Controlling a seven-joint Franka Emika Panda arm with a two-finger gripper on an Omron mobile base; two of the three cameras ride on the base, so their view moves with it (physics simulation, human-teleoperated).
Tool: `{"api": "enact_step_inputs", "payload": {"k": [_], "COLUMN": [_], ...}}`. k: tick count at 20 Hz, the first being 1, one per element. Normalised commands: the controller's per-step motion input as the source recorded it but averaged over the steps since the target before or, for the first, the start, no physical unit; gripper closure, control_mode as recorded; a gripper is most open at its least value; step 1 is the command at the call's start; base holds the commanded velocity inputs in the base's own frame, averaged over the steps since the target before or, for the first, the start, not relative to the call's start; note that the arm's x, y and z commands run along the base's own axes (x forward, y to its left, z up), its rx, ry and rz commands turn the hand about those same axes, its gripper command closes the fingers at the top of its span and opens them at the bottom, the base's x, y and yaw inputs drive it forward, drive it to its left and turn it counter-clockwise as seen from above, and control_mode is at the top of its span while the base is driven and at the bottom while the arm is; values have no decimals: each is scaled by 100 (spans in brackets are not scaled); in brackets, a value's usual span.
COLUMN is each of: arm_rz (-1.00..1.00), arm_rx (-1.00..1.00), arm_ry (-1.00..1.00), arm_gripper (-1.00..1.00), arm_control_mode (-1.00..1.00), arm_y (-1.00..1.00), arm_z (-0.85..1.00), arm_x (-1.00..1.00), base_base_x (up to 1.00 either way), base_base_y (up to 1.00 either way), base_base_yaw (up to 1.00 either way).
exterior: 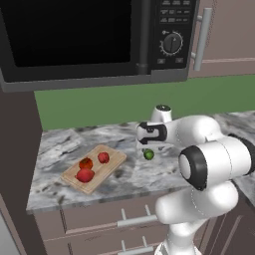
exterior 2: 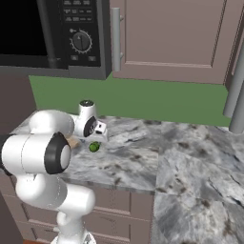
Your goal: Place the avocado, onion, tomato, and bell pepper on the cutting board.
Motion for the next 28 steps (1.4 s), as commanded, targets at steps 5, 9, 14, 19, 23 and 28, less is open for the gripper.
{"api": "enact_step_inputs", "payload": {"k": [5, 9, 14, 19, 23, 28], "arm_rz": [0, 0, 0, 0, 0, 0], "arm_rx": [0, 0, 0, 0, 0, 0], "arm_ry": [0, 0, 0, 0, 1, 1], "arm_gripper": [-100, -100, -100, -100, -100, 100], "arm_control_mode": [-100, -100, -100, -100, -100, -100], "arm_y": [0, 0, 0, 0, 0, 0], "arm_z": [-17, -19, -20, -20, -22, -19], "arm_x": [18, 22, 9, 5, 10, 5], "base_base_x": [0, 0, 0, 0, 0, 0], "base_base_y": [0, 0, 0, 0, 0, 0], "base_base_yaw": [0, 0, 0, 0, 0, 0]}}
